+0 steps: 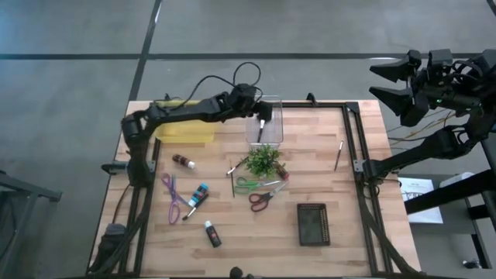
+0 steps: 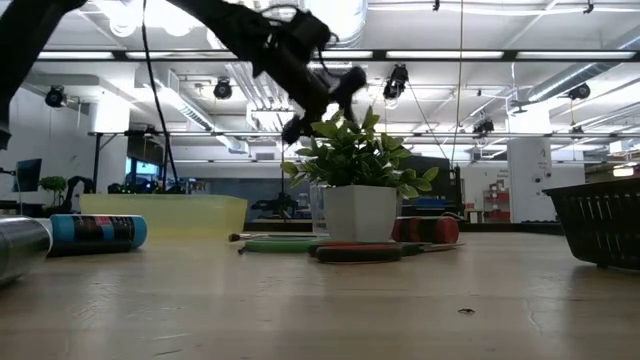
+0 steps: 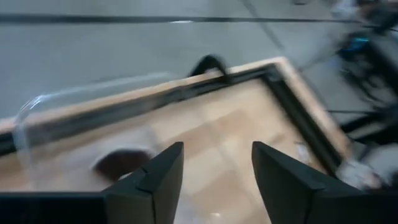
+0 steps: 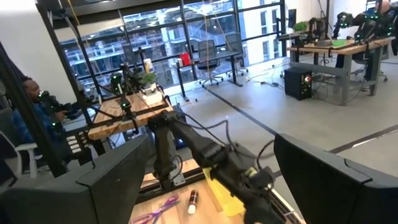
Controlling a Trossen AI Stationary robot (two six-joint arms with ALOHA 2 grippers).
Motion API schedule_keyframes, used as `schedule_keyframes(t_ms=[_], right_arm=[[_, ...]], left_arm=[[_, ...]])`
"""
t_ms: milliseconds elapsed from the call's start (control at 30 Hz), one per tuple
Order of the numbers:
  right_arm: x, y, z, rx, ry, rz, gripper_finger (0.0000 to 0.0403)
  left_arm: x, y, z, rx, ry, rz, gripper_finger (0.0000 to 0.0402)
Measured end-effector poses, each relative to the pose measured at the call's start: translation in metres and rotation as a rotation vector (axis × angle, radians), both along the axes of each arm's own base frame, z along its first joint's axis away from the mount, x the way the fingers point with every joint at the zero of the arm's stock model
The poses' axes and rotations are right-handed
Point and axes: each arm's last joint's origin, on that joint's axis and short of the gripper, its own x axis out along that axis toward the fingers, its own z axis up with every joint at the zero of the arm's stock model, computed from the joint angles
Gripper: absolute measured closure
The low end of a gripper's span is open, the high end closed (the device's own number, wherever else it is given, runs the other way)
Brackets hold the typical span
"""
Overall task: Pick & Place Paint Supplies
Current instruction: Put the left eyeshadow brush into the transparent bin
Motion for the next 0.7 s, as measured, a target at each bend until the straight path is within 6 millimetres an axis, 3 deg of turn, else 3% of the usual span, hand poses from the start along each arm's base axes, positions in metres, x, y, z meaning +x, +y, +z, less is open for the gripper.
schedule_keyframes(t_ms=[200, 400, 533, 700], right_arm=[[0.0, 0.0, 0.0, -0.001, 0.0, 0.001, 0.0058], [0.0, 0.0, 0.0, -0.004, 0.0, 0.005, 0.0058], [0.0, 0.0, 0.0, -0.007, 0.001, 0.017, 0.0058], [0.0, 0.001, 0.0, -0.007, 0.002, 0.02, 0.0058]], left_arm=[[-0.025, -0.023, 0.056, 0.126, -0.05, -0.223, 0.0192], [-0.065, -0.08, 0.102, 0.22, 0.041, -0.446, 0.0192], [-0.096, -0.123, 0.111, 0.232, 0.15, -0.498, 0.0192], [-0.126, -0.178, 0.1, 0.243, 0.233, -0.476, 0.0192]])
